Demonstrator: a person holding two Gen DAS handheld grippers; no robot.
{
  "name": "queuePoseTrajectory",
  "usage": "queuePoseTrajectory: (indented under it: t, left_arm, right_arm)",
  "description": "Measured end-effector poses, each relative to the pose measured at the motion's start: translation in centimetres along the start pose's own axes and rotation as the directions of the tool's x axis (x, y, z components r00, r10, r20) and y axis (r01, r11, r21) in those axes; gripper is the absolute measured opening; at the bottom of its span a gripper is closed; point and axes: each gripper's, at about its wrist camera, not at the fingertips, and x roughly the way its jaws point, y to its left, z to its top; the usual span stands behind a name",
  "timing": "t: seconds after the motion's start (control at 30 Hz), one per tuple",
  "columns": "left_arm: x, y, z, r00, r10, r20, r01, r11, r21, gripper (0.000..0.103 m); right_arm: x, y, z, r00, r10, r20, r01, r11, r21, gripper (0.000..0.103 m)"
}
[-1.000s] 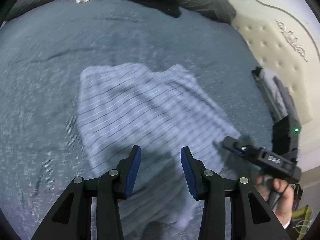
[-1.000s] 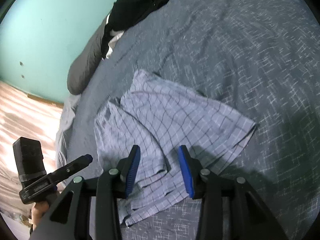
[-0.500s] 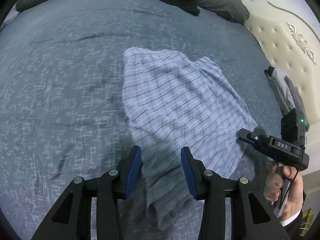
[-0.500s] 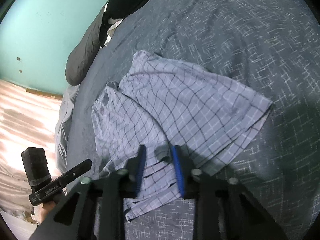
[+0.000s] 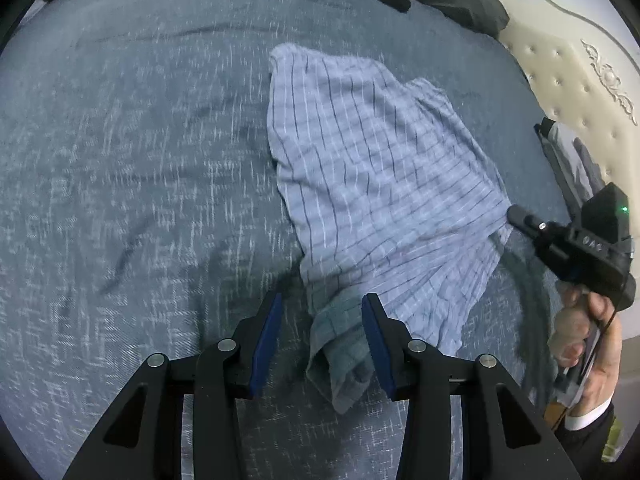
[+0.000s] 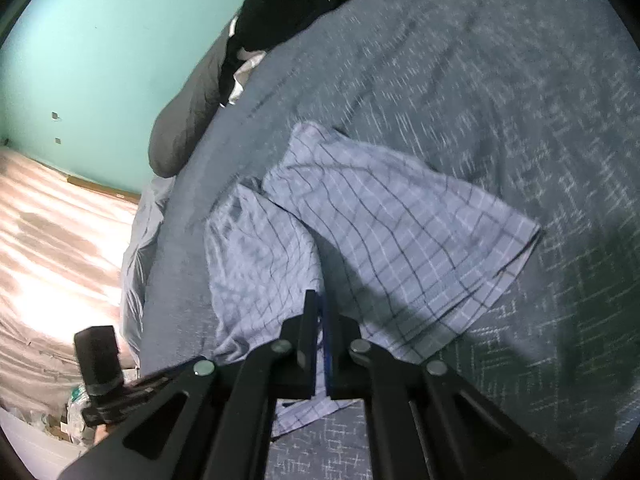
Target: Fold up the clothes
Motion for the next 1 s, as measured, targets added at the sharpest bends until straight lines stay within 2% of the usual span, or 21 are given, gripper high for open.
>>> queuePoseTrajectory:
  t: [0.5, 0.67, 0.83, 0.87, 0.97, 1.0]
  left_arm:
    - [1.1, -2.0, -0.8, 0.997, -0.072, -0.016, 0.072, 0.997, 0.004, 0.045]
    - [1.3, -2.1, -1.4, 0.993, -0.118, -0.028, 0.118, 0.993, -0.021, 0.045]
    - [1.7, -2.3, -2.0, 0.992, -0.121, -0.041, 0.12, 0.992, -0.023, 0.044]
    - [1.8, -2.4, -2.0, 0.992, -0.119, -0.045, 0.118, 0.993, -0.022, 0.043]
    - [1.8, -2.8, -2.2, 0.992, -0.115, -0.049, 0.115, 0.993, -0.004, 0.026]
    - [1.7, -3.0, -2.3, 0.992, -0.115, -0.05, 0.116, 0.993, 0.001, 0.025]
  right_arm:
    - [-4.1, -2.7, 1.6, 0.995, -0.001, 0.101, -0.006, 0.998, 0.066, 0.002]
    - [-4.0, -3.2, 1.5, 0.995, -0.004, 0.098, -0.004, 0.997, 0.078, 0.002]
    - [-4.1, -3.6, 1.4, 0.994, 0.0, 0.106, -0.01, 0.996, 0.091, 0.002]
    - [-4.2, -3.7, 1.4, 0.994, 0.001, 0.107, -0.011, 0.995, 0.094, 0.002]
    - [-4.3, -4.0, 1.4, 0.994, 0.003, 0.114, -0.014, 0.995, 0.102, 0.002]
    - [-4.4, -4.0, 1.4, 0.993, 0.003, 0.116, -0.015, 0.994, 0.104, 0.002]
